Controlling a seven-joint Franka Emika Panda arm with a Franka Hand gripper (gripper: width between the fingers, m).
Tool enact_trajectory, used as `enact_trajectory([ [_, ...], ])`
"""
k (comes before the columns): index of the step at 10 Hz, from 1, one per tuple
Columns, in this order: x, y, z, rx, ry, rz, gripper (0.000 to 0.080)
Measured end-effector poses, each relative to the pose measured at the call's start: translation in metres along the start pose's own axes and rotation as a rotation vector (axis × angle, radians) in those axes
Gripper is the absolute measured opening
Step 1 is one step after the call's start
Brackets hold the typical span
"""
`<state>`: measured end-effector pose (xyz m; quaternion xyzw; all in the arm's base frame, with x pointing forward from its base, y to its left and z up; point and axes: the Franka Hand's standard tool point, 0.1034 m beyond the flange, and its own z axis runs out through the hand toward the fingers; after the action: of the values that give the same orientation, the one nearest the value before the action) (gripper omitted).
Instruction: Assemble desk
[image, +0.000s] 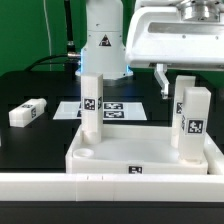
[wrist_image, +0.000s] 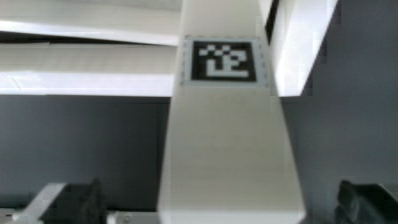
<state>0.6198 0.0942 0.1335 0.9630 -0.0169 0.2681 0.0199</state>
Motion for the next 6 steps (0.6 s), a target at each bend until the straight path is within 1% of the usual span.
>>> enact_trajectory([
  [2, 0.0108, 0.0020, -0.0144, 0.017, -0.012, 0.021, 0.0649],
  [4, 0.0050, 0.0014, -0.0090, 0.013, -0.032, 0.016, 0.0649],
  [6, 0.0047, 0.0017, -0.0086, 0.012, -0.033, 0.016, 0.0649],
])
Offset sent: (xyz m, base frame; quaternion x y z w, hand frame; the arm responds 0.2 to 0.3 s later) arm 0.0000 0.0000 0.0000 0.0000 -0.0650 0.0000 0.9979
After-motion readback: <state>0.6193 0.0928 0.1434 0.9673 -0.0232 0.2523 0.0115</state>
